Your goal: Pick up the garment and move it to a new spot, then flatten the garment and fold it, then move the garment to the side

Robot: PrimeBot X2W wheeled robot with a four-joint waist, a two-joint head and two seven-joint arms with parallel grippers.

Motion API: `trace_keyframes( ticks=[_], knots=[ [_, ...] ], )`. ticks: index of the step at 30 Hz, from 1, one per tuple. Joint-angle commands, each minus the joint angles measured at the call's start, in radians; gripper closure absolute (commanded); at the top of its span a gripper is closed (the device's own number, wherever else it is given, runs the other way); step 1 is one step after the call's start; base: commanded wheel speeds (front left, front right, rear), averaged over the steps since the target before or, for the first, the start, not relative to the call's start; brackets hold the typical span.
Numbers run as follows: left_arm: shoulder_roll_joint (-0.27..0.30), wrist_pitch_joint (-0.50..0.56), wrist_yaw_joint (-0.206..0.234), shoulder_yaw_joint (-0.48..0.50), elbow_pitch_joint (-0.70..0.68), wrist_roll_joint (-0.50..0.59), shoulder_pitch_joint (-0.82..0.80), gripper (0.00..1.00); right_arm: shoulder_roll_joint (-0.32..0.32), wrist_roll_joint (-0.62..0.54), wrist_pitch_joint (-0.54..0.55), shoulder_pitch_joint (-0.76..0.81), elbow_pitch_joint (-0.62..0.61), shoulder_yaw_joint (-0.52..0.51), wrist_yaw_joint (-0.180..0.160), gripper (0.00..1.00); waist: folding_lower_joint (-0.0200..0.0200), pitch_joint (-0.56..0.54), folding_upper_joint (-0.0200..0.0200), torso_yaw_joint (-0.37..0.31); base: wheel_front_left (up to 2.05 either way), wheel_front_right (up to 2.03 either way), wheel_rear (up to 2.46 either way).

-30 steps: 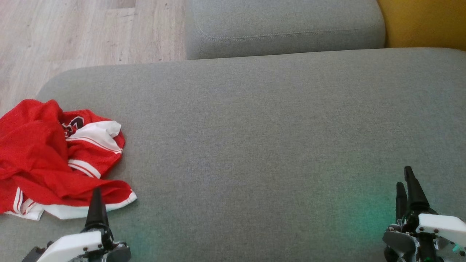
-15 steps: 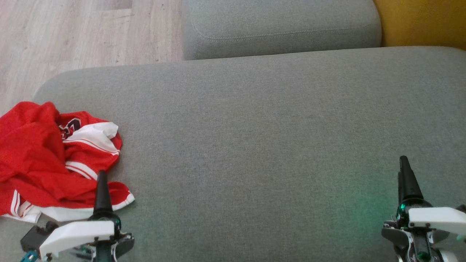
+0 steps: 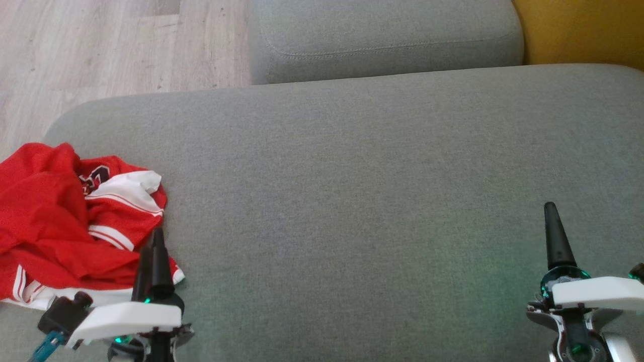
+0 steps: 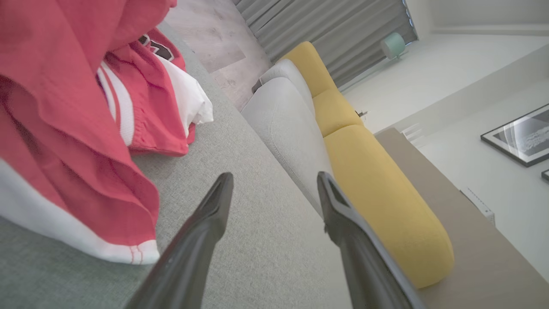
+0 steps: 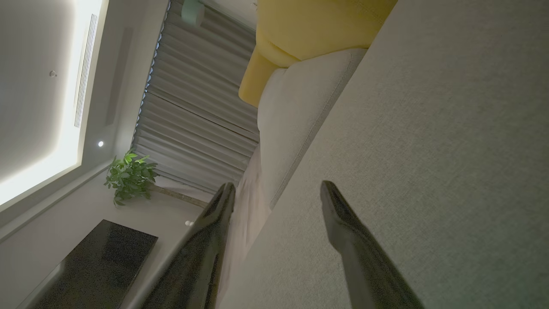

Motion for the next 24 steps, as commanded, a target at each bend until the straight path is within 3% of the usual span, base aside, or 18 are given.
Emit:
trace_keyframes(
  ticks=[1,24],
  knots=[
    [0.018,-0.013,0.005,-0.002,-0.042,0.046,-0.044,0.00,-0.021,-0.036,-0.008,-0.010,-0.048,0.016,0.000,0.00,0.0000,0.000,0.0000,-0.001,0.00,0.00,0.00],
    [0.074,-0.079,0.067,-0.060,-0.022,0.347,-0.049,0.00,-0.038,-0.279,-0.010,0.019,-0.125,0.083,0.000,0.00,0.0000,-0.005,0.0000,-0.011,0.00,0.00,0.00]
  ],
)
